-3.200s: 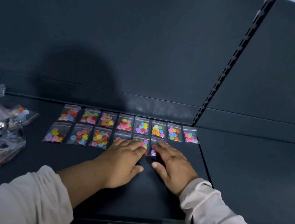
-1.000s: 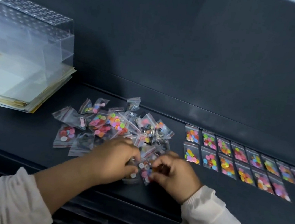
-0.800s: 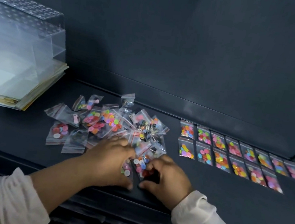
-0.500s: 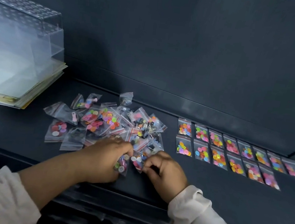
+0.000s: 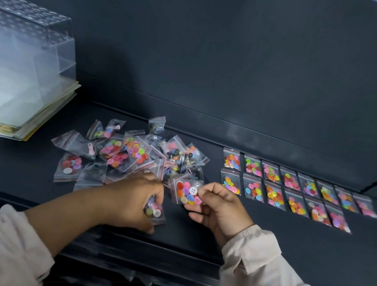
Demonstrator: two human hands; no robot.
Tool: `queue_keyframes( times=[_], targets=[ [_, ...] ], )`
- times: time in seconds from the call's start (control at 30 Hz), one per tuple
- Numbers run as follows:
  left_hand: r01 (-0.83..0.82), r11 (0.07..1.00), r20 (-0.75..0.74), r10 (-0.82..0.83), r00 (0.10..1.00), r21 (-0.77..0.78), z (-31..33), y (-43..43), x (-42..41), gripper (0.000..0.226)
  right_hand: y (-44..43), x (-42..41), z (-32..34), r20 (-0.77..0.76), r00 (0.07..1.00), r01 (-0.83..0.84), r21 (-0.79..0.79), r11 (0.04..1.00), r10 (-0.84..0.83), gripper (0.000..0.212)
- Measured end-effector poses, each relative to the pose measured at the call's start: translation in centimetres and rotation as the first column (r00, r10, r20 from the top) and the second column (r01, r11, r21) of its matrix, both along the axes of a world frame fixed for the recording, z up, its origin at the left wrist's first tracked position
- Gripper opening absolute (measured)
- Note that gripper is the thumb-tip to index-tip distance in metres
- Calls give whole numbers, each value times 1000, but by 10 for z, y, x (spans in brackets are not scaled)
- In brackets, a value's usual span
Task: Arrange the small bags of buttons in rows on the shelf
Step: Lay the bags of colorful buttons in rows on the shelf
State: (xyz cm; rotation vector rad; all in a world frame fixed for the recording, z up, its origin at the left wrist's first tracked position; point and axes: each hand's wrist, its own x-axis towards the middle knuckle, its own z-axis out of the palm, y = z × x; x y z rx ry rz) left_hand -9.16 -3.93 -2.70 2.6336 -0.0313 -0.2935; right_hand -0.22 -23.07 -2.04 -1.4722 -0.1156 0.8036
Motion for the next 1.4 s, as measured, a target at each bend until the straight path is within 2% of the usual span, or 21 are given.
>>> queue_keyframes(
  times=[0.07, 0.17, 0.23, 0.3, 0.37, 0.43, 0.5, 0.53, 0.6, 0.7, 0.8, 0.97, 1.03, 1.23, 1.4],
  targets=[
    [-2, 997, 64, -2, 998, 75, -1, -2, 4, 30, 0, 0, 1, -26, 1000, 9, 10, 1000, -9, 23],
    [-57, 997, 165, 49, 985, 44, -2, -3, 8, 7, -1, -2, 2, -56, 998, 32, 27, 999, -30, 21],
    [-105, 993, 174, 112, 978, -49, -1, -4, 8, 5, -2, -2, 4, -92, 994, 56, 49, 997, -51, 20],
    [-205, 942, 124, 244, 962, -268, 5, -8, 8, 11, -5, -1, 5, -150, 986, 88, 80, 993, -75, 19],
    [-323, 797, 11, 382, 924, -511, 15, -16, 11, 14, -8, 1, 8, -208, 974, 113, 105, 988, -89, 19],
    [-439, 582, -149, 479, 865, -684, 23, -24, 16, 13, -10, 2, 10, -256, 962, 135, 125, 983, -99, 18],
    [-520, 366, -311, 496, 811, -772, 28, -31, 21, 13, -12, 4, 12, -299, 948, 162, 154, 975, -110, 16],
    [-546, 294, -371, 483, 793, -784, 30, -35, 24, 14, -14, 6, 14, -319, 941, 173, 166, 971, -113, 14],
    [-568, 230, -445, 421, 790, -791, 31, -41, 30, 20, -18, 9, 15, -343, 932, 188, 182, 965, -117, 11],
    [-535, 231, -455, 323, 830, -812, 34, -53, 41, 24, -32, 15, 15, -340, 931, 208, 183, 961, -136, 16],
    [-497, 255, -408, 330, 851, -830, 37, -71, 52, 32, -50, 23, 15, -335, 933, 202, 192, 961, -129, 26],
    [-496, 372, -353, 389, 851, -784, 40, -113, 80, 30, -95, 45, 16, -250, 960, 183, 217, 959, -126, 17],
    [-522, 359, -366, 419, 831, -773, 39, -135, 95, 24, -120, 58, 16, -216, 963, 202, 180, 963, -162, 13],
    [-600, 232, -471, 433, 768, -765, 41, -204, 143, 7, -198, 107, 20, -112, 948, 309, 109, 945, -297, 20],
    [-605, 228, -476, 435, 764, -763, 41, -261, 178, 10, -269, 147, 18, 81, 910, 398, 100, 912, -406, 24]
  ],
)
